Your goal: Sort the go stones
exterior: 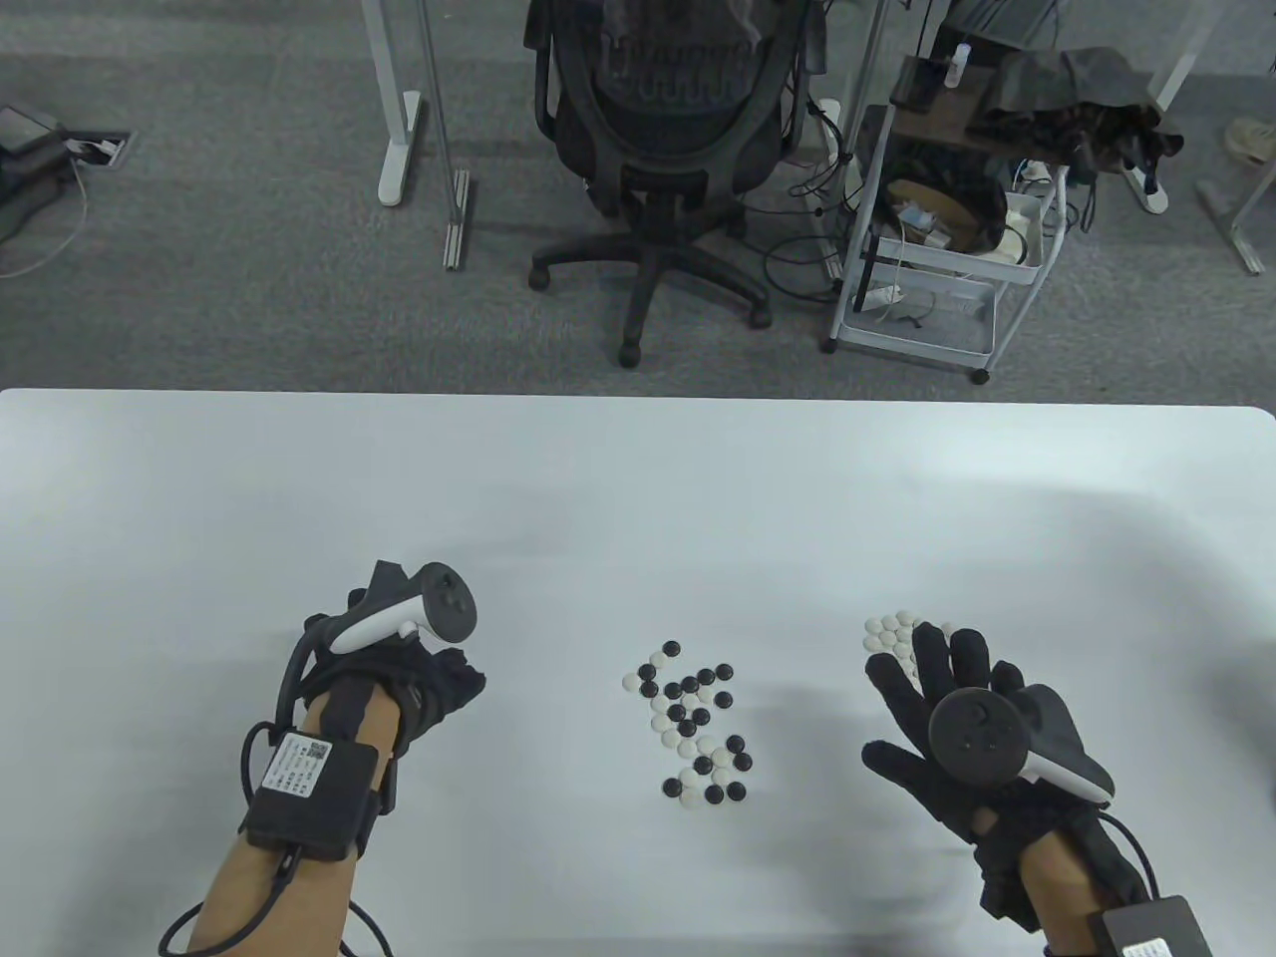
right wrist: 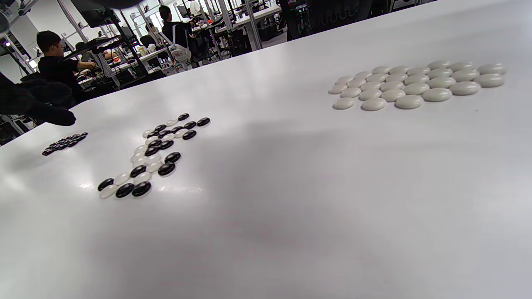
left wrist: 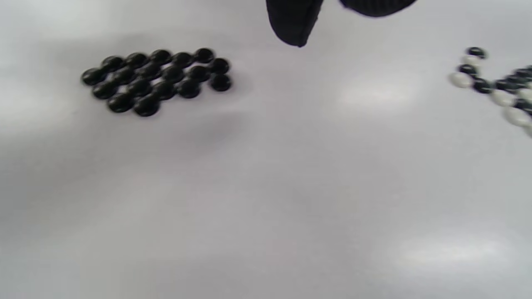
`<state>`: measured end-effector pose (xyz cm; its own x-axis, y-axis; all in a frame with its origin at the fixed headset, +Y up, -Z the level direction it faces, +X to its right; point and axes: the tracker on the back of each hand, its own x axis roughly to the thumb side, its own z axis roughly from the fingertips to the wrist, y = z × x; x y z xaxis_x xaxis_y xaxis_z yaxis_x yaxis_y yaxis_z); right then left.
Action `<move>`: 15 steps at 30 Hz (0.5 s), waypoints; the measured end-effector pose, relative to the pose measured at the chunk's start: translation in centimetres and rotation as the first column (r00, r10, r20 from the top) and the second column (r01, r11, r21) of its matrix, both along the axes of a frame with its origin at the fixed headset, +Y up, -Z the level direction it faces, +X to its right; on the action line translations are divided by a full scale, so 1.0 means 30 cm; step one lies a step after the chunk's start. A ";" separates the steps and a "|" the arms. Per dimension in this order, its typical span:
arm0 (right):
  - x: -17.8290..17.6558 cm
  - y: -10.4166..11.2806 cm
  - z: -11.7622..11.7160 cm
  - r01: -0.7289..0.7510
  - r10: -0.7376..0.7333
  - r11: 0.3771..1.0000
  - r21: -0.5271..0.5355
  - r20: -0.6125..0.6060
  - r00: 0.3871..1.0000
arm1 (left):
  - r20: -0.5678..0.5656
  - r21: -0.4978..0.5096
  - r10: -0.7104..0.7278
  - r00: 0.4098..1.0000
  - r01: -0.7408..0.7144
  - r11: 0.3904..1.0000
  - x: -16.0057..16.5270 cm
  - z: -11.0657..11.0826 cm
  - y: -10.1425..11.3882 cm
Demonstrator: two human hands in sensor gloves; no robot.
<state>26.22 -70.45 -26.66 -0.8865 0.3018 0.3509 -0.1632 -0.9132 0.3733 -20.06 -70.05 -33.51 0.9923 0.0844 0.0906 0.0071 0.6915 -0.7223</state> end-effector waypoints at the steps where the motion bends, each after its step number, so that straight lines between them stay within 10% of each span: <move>1: 0.000 0.000 0.000 0.001 -0.001 1.000 0.000 0.000 1.000 | 0.047 0.005 -0.006 0.999 0.006 1.000 0.041 0.011 0.015; 15: 0.005 0.004 0.003 0.009 -0.009 1.000 0.007 0.000 1.000 | 0.534 -0.058 -0.008 0.846 0.046 0.997 0.528 0.193 -0.063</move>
<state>26.37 -70.33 -26.57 -0.8836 0.3077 0.3529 -0.1718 -0.9143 0.3668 -4.22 -71.93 -27.73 0.7949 0.0828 0.6010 0.4220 0.6363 -0.6458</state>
